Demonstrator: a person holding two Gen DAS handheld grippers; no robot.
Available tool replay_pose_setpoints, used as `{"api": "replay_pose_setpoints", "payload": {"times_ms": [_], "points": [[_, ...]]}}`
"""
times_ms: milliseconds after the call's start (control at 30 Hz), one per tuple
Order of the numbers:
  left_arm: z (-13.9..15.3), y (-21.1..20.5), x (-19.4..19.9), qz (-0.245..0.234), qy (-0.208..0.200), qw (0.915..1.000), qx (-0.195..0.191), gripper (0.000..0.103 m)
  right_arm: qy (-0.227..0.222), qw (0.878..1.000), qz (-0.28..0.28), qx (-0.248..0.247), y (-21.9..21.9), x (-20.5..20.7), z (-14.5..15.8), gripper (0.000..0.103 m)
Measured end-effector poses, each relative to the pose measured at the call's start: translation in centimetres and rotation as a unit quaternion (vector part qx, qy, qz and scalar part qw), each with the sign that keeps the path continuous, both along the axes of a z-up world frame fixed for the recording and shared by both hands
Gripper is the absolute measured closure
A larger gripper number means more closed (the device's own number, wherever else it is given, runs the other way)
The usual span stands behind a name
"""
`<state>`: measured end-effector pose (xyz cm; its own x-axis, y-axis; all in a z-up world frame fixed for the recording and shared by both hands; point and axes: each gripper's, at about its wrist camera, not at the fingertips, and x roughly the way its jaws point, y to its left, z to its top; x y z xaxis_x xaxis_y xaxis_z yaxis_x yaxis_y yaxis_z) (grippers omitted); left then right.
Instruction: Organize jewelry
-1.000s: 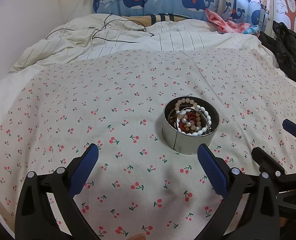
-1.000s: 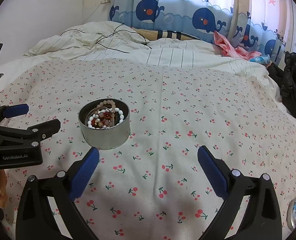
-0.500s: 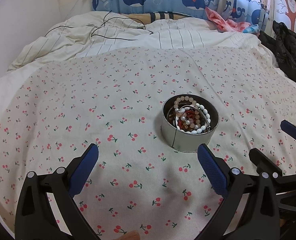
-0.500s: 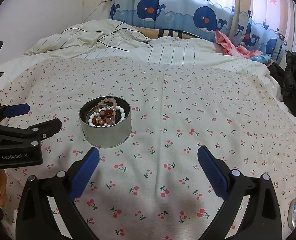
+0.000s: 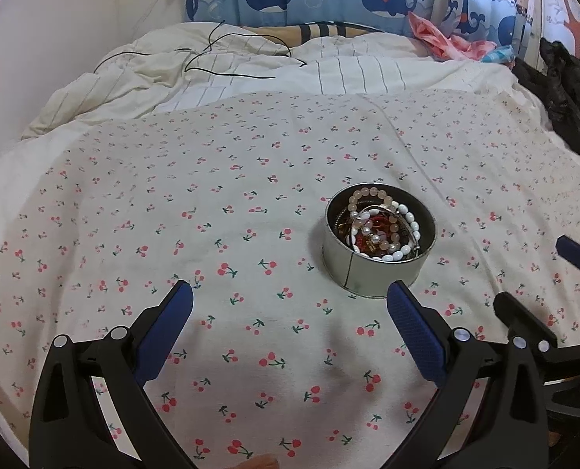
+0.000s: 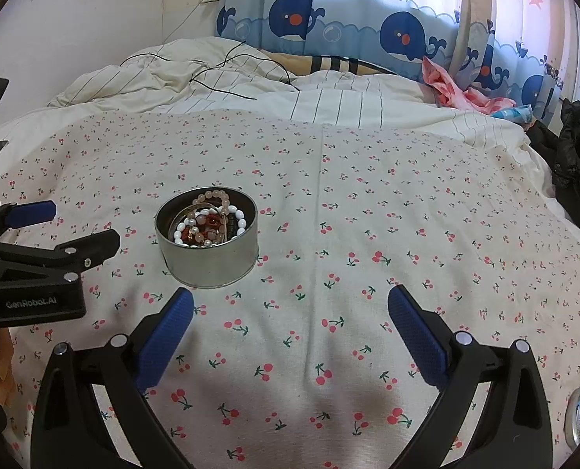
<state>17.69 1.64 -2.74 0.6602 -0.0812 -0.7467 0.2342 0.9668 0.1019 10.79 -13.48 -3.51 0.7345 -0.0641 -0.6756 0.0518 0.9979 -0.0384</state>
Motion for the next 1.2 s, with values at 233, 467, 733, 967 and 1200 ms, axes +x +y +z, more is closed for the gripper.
{"api": "replay_pose_setpoints", "payload": {"times_ms": [233,467,733,967,1200], "points": [[0.12,-0.15,-0.15,-0.001,-0.001,1.0000,0.003,0.007,0.000,1.000,-0.001,0.000,0.04,-0.02,0.00,0.008],[0.15,-0.16,0.05,-0.002,0.008,0.9999,-0.008,0.007,0.002,1.000,0.000,0.000,0.15,0.06,-0.03,0.008],[0.24,-0.04,0.01,-0.011,0.017,0.9993,-0.031,0.007,0.002,1.000,0.000,0.000,0.12,0.07,-0.01,0.008],[0.05,-0.26,0.14,-0.010,0.020,0.9995,-0.021,0.007,0.002,1.000,0.000,0.000,0.12,0.07,0.00,0.008],[-0.22,-0.31,0.31,-0.007,0.030,0.9993,-0.021,0.007,0.002,1.000,0.000,0.000,0.07,0.08,0.05,0.008]]}}
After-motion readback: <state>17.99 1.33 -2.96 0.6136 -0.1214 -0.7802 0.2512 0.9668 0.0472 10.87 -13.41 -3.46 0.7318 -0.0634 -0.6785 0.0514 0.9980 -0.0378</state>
